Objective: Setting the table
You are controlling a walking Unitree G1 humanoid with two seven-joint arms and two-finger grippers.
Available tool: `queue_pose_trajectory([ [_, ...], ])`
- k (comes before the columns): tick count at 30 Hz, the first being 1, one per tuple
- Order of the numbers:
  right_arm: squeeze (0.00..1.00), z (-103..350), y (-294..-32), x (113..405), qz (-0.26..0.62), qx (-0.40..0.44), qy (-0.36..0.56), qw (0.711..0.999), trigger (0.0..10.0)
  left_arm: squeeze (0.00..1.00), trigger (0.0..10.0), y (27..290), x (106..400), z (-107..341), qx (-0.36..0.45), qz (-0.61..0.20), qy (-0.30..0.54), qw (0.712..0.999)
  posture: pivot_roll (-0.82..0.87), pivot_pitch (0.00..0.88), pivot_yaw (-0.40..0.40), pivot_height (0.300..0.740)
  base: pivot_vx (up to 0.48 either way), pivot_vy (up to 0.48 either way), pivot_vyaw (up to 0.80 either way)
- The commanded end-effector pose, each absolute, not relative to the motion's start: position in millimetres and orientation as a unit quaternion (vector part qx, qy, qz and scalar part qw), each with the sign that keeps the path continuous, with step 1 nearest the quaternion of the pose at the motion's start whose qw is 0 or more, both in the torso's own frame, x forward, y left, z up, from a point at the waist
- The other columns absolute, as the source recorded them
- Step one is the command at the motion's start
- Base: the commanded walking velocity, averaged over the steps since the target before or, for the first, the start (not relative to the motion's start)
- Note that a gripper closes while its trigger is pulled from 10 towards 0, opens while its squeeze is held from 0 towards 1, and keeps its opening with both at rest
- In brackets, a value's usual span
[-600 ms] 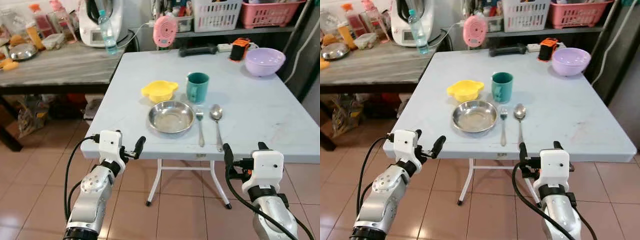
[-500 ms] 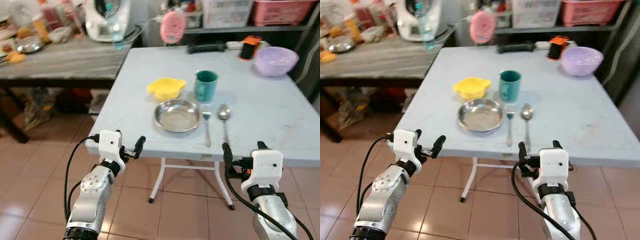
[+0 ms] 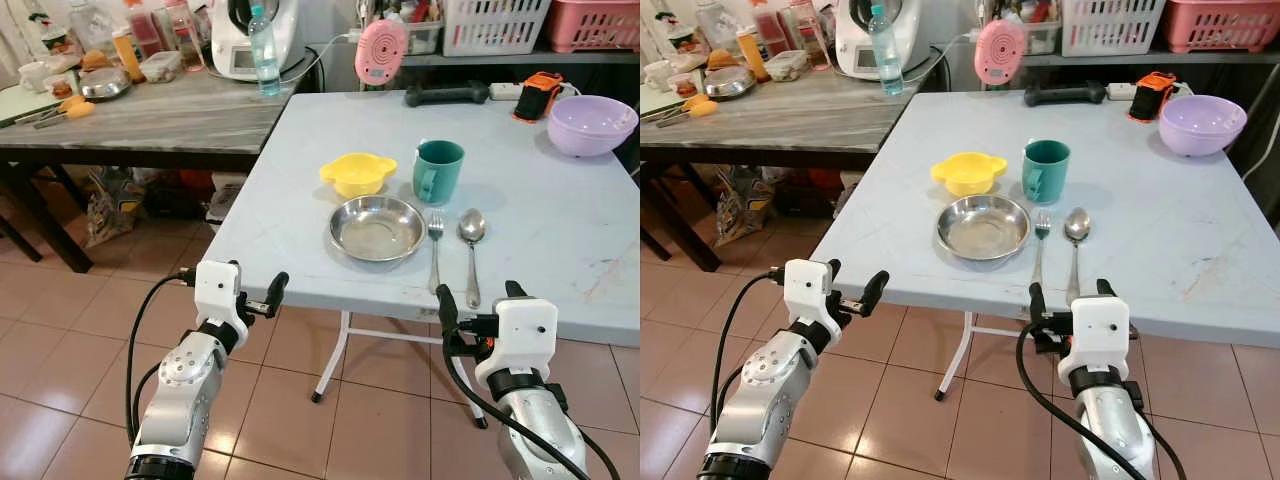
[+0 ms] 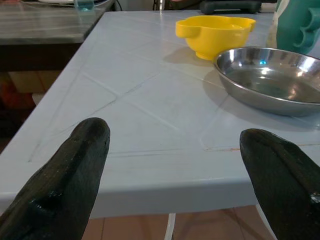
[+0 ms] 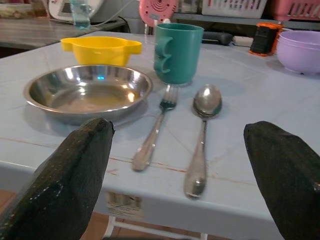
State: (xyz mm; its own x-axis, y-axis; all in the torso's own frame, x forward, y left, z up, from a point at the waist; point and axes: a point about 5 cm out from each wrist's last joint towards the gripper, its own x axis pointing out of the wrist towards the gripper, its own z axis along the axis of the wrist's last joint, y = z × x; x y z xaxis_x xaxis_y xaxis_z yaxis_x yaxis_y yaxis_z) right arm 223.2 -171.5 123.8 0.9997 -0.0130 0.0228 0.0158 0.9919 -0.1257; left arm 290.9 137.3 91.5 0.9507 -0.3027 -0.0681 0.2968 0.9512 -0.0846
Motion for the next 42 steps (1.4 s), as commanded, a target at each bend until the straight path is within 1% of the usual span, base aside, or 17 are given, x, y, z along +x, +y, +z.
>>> queue_pose_trajectory([
  [1,0.0,121.7,-169.3,222.5,0.001,-0.055,-0.009,0.998,10.0,0.0,10.0,138.9,291.4,90.7,-0.033,-0.154,0.043,0.987,-0.16,0.033,0.106,0.74,0.0,0.0,0.41],
  [4,0.0,121.5,-169.8,222.1,-0.003,-0.057,-0.008,0.998,10.0,0.0,10.0,138.1,291.2,90.6,-0.032,-0.157,0.044,0.986,-0.16,0.035,0.105,0.74,0.0,0.0,0.4],
  [14,0.0,118.3,-167.6,222.4,0.004,-0.048,-0.001,0.999,10.0,0.0,10.0,137.4,291.0,90.9,-0.031,-0.159,0.04,0.986,-0.16,0.032,0.102,0.74,0.0,0.0,0.0],
  [34,0.0,118.1,-168.0,221.9,0.012,-0.054,-0.002,0.998,10.0,0.0,10.0,134.8,289.0,90.7,-0.039,-0.168,0.038,0.984,-0.16,0.037,0.101,0.74,0.0,0.0,0.0],
  [42,0.0,119.3,-167.0,223.7,0.013,-0.057,-0.004,0.998,10.0,0.0,10.0,133.3,289.3,91.0,-0.038,-0.17,0.035,0.984,-0.16,0.035,0.098,0.74,0.261,0.0,0.0],
])
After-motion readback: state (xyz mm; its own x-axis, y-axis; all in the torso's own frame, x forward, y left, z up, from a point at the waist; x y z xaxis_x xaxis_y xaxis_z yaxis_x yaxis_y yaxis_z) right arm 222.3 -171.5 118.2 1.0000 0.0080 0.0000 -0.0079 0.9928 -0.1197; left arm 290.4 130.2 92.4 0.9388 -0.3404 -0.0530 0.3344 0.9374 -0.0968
